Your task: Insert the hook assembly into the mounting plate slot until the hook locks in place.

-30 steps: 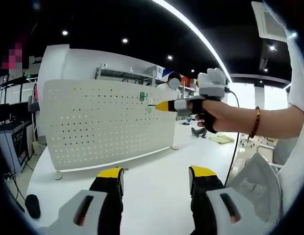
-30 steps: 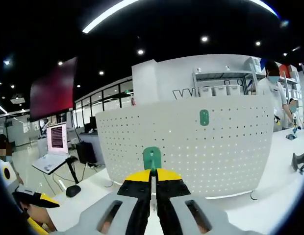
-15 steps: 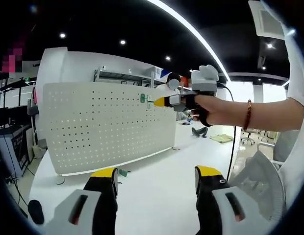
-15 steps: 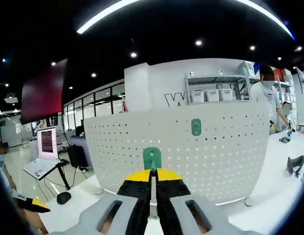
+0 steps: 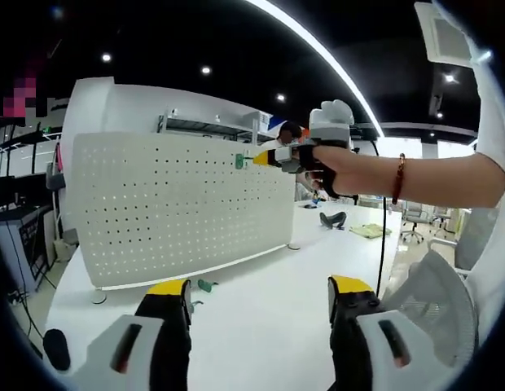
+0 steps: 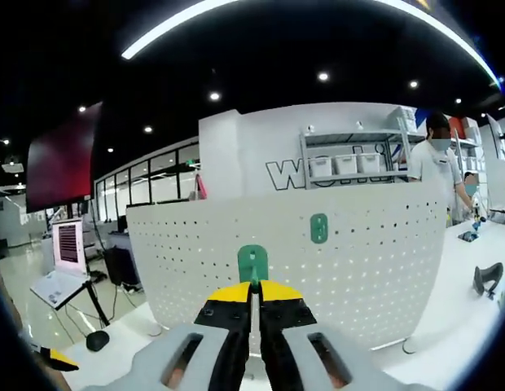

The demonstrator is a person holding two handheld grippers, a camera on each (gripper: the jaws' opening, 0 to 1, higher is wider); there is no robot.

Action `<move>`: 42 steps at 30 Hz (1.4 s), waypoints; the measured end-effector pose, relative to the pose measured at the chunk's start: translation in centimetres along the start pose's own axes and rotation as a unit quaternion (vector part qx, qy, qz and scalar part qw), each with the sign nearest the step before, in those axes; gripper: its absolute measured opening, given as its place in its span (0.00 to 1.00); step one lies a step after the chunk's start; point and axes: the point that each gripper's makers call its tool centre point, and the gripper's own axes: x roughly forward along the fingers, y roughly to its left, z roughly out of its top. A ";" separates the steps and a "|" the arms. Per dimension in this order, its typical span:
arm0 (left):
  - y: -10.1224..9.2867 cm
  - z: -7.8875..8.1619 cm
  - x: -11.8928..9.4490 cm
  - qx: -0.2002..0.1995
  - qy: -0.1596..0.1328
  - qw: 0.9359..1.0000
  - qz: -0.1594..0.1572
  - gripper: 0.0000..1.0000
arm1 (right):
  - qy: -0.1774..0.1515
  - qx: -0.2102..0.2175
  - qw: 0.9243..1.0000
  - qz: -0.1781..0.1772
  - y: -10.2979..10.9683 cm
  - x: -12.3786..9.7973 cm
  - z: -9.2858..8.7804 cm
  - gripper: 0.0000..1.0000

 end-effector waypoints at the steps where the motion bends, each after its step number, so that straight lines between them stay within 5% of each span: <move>1: 0.1 -0.1 0.1 -0.003 0.001 1.000 -0.002 0.70 | 0.000 0.000 1.000 -0.002 -0.1 0.2 0.1 0.01; 42: 2.0 -0.7 0.2 -0.005 0.002 1.000 0.004 0.77 | -0.001 -0.007 0.999 -0.041 -2.1 5.5 1.7 0.01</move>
